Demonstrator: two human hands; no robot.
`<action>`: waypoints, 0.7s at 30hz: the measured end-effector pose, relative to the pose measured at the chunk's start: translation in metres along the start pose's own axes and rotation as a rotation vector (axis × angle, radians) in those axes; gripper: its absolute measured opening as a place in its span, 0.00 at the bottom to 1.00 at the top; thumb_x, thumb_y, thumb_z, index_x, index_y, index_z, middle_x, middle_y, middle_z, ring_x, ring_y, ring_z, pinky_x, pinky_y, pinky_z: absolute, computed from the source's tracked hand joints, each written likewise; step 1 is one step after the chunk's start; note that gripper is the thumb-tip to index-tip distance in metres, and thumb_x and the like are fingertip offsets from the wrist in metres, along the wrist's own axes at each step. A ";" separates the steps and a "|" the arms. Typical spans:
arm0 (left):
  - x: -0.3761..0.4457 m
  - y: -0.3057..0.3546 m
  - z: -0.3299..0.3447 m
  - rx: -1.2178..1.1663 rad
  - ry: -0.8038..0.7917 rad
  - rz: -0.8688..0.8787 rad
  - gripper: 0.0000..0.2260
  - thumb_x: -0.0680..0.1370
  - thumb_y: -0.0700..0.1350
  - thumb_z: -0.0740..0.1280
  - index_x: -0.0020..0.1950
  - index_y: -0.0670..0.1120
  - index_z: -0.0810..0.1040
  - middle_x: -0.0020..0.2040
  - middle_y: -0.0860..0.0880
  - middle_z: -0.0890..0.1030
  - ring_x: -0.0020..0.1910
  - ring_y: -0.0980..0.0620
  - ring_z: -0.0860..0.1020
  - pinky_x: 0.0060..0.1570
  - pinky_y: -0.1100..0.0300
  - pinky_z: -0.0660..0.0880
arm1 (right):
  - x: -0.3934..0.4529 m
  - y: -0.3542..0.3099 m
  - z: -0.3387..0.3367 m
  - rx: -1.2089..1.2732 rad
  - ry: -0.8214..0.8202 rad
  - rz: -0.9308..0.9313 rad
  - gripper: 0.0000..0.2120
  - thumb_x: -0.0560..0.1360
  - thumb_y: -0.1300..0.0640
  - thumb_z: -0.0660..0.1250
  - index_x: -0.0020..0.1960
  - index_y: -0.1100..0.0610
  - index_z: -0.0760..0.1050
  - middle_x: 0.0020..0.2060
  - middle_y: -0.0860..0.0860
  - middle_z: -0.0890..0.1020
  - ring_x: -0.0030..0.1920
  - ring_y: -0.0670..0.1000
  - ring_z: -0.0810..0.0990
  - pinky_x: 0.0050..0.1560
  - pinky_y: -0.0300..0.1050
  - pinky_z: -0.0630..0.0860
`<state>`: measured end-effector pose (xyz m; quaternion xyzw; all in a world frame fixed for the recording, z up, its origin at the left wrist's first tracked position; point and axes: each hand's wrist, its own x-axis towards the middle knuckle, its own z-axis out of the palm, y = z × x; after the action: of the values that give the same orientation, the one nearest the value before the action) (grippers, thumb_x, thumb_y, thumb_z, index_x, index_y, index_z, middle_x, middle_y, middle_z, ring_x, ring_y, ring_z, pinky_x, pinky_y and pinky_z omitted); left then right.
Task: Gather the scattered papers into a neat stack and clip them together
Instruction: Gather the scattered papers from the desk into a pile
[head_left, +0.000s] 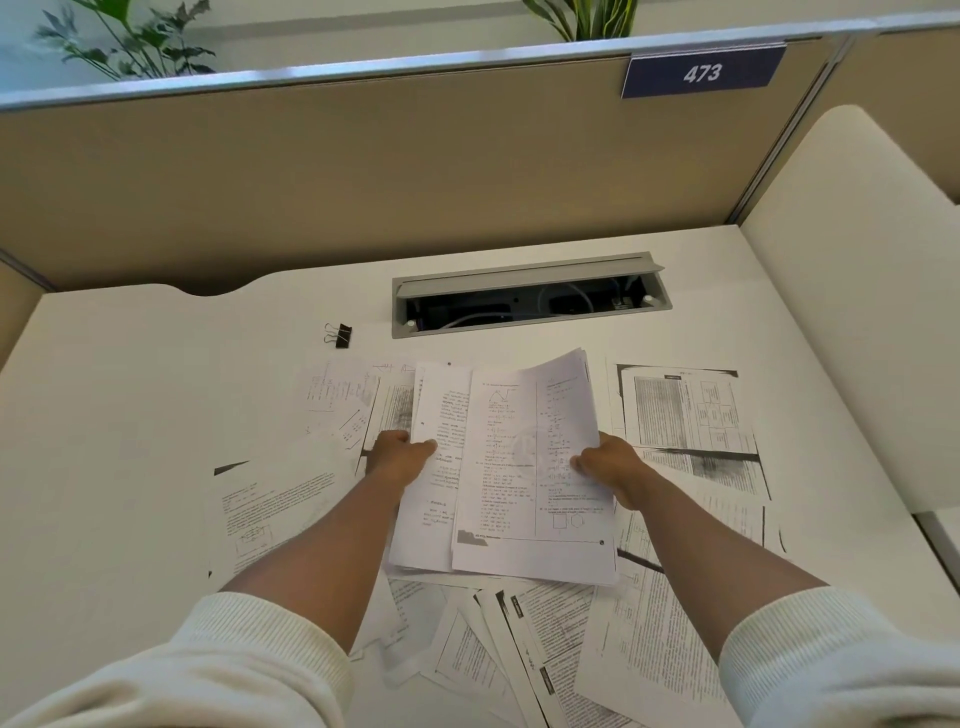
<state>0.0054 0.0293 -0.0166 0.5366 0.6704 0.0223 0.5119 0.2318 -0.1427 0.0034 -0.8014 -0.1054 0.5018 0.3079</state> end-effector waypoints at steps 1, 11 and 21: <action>-0.002 0.000 0.001 -0.021 -0.030 0.010 0.14 0.76 0.49 0.73 0.60 0.45 0.80 0.57 0.47 0.84 0.53 0.45 0.83 0.58 0.49 0.80 | 0.000 0.000 0.000 -0.001 -0.002 0.002 0.17 0.74 0.67 0.63 0.62 0.58 0.74 0.55 0.57 0.80 0.55 0.59 0.79 0.56 0.53 0.78; -0.014 0.007 0.008 -0.137 -0.151 0.077 0.18 0.84 0.45 0.60 0.74 0.46 0.70 0.66 0.45 0.78 0.63 0.43 0.77 0.65 0.47 0.74 | -0.001 0.000 0.003 0.128 -0.080 0.041 0.19 0.78 0.67 0.60 0.67 0.57 0.70 0.55 0.55 0.78 0.54 0.58 0.79 0.54 0.53 0.77; -0.019 0.008 0.004 -0.227 -0.330 0.023 0.18 0.85 0.49 0.59 0.75 0.49 0.70 0.70 0.53 0.75 0.70 0.50 0.70 0.73 0.55 0.61 | 0.005 -0.005 0.010 0.223 -0.140 0.014 0.21 0.77 0.66 0.63 0.70 0.57 0.68 0.61 0.56 0.78 0.59 0.59 0.78 0.62 0.59 0.76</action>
<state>0.0119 0.0159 -0.0015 0.4796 0.5644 0.0156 0.6716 0.2266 -0.1326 -0.0006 -0.7259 -0.0643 0.5673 0.3836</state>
